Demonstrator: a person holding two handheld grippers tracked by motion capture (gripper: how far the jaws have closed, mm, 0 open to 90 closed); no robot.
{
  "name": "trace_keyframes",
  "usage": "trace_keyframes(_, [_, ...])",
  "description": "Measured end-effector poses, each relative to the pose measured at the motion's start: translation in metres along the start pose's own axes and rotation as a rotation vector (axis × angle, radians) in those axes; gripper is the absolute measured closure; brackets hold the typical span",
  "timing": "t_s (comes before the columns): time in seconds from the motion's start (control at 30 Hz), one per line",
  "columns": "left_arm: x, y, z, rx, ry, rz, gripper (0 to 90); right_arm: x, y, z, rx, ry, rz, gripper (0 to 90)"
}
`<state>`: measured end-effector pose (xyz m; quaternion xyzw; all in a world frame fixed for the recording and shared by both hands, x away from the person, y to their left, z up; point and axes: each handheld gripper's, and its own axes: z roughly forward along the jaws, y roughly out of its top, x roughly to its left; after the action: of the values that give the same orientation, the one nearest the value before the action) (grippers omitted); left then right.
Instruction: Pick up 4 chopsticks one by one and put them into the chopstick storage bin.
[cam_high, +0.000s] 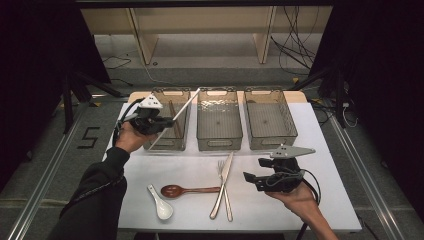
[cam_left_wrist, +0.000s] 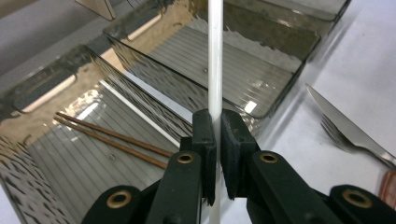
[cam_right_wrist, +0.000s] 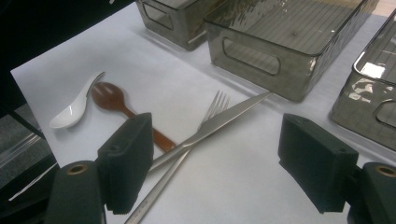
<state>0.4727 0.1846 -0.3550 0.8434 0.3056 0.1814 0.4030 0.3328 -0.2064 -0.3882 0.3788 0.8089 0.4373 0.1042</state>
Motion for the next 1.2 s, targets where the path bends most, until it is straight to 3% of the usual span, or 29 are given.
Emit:
trace_keyframes(0.17, [0.01,0.007,0.001,-0.018,0.027,-0.003,84.6,0.0,0.0,0.0,-0.001,0.002,-0.003,27.7])
trace_keyframes(0.57, [0.039,0.014,0.011,-0.007,0.086,-0.016,84.6,0.0,0.0,0.001,0.001,0.007,-0.003,27.7])
trace_keyframes(0.83, [0.055,0.005,0.022,-0.021,0.112,-0.059,84.6,0.0,0.0,0.001,0.002,0.01,-0.002,27.7])
trace_keyframes(1.2, [0.065,-0.007,0.033,0.009,0.135,-0.092,84.5,-0.001,0.0,0.001,0.006,0.011,0.0,27.7])
